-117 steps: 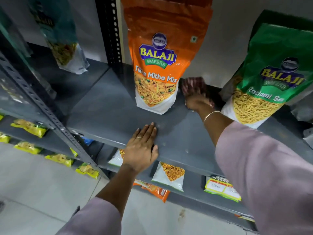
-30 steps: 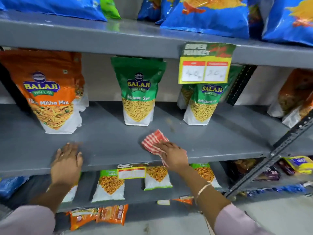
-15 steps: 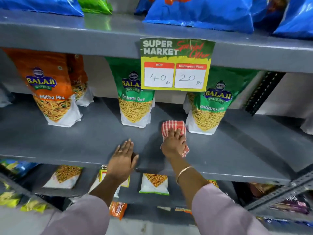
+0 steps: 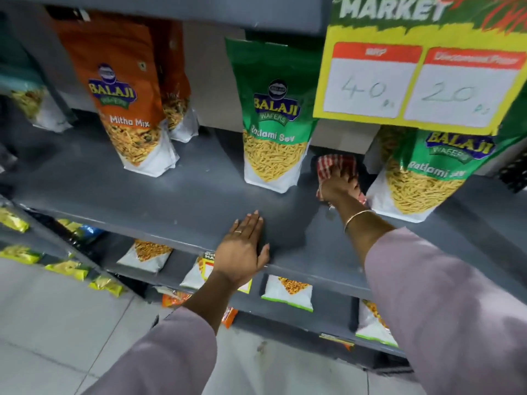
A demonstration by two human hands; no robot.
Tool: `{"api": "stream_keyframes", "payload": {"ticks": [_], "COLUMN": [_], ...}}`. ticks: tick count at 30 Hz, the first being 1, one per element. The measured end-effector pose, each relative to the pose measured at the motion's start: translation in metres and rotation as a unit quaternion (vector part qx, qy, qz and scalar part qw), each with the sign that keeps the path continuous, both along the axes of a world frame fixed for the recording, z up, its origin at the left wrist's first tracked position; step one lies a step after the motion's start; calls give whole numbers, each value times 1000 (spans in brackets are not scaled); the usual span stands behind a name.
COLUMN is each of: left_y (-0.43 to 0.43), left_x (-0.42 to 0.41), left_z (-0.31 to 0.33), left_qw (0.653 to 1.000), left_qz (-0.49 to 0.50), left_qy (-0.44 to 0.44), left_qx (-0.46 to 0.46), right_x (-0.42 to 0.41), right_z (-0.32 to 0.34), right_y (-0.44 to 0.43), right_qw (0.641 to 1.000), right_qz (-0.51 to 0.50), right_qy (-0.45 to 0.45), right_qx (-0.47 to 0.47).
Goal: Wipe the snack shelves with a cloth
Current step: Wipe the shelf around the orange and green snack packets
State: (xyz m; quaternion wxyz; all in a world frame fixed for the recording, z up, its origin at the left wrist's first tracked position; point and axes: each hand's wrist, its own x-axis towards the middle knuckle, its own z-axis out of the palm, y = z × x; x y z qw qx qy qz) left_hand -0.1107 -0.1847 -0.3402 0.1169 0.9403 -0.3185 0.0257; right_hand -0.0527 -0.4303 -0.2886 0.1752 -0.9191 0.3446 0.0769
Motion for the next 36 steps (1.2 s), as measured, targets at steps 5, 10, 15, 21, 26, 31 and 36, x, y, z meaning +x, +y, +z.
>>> {"api": "stream_keyframes", "payload": {"ticks": [5, 10, 15, 21, 26, 31, 36], "left_y": [0, 0, -1, 1, -1, -1, 0], "left_x": [0, 3, 3, 0, -3, -5, -5], "left_z": [0, -4, -3, 1, 4, 5, 5], "left_qw": [1000, 1000, 999, 1000, 1000, 1000, 1000], "left_qz": [-1, -5, -3, -4, 0, 5, 3], "left_qy": [-2, -15, -24, -21, -15, -14, -13], "left_qx": [-9, -24, -21, -21, -16, -13, -23], "right_x": [19, 41, 27, -13, -68, -149, -176], "right_z": [2, 8, 0, -13, -14, -8, 46], "right_y": [-12, -16, -19, 0, 33, 56, 28], "right_qw": [1000, 998, 997, 992, 979, 957, 894], "right_qz": [14, 55, 58, 110, 163, 228, 178], "right_qy": [6, 8, -14, -35, -96, -180, -141], "right_qx": [-17, 21, 48, -46, -70, 2, 387]}}
